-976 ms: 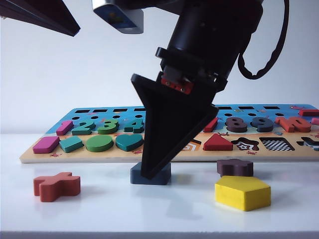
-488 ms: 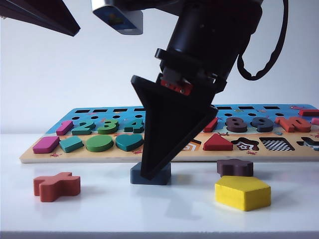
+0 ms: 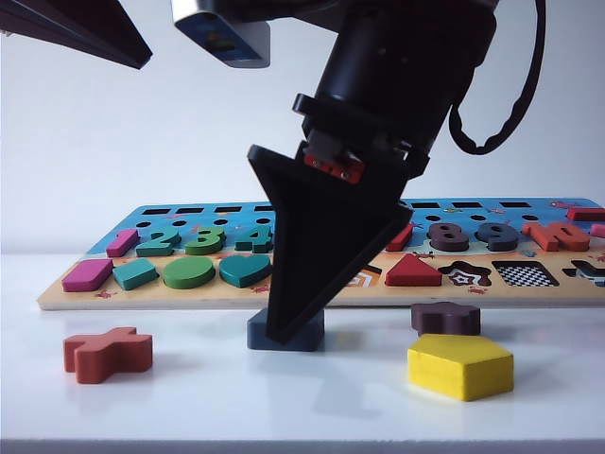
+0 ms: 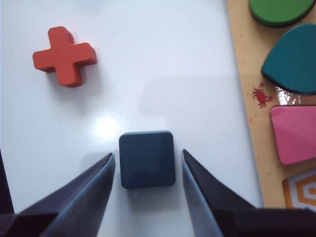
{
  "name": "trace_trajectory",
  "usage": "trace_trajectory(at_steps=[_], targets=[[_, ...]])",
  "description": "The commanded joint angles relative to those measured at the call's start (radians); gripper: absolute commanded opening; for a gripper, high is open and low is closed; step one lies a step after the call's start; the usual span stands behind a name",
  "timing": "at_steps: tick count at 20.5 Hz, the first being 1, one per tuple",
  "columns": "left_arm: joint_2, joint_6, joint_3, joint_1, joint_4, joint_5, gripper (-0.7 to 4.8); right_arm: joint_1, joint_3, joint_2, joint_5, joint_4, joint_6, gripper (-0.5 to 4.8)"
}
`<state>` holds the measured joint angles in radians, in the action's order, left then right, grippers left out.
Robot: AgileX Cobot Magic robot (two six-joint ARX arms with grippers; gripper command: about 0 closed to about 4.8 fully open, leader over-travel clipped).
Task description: Insert the cube into the slot.
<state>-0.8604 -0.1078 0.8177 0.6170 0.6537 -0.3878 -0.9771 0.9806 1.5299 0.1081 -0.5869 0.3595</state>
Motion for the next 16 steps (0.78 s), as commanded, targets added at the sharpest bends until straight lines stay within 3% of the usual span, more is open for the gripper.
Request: trace_trajectory(at_steps=[1,16], targets=[[0.003,-0.005,0.004,0.001,-0.012,-0.005,0.10,-0.002,0.003,-0.001,0.004,0.011,0.000,2.47],[0.004,-0.005,0.004,0.001,-0.013,-0.005,0.10,-0.002,0.003,0.017,0.004,0.011,0.000,2.34]])
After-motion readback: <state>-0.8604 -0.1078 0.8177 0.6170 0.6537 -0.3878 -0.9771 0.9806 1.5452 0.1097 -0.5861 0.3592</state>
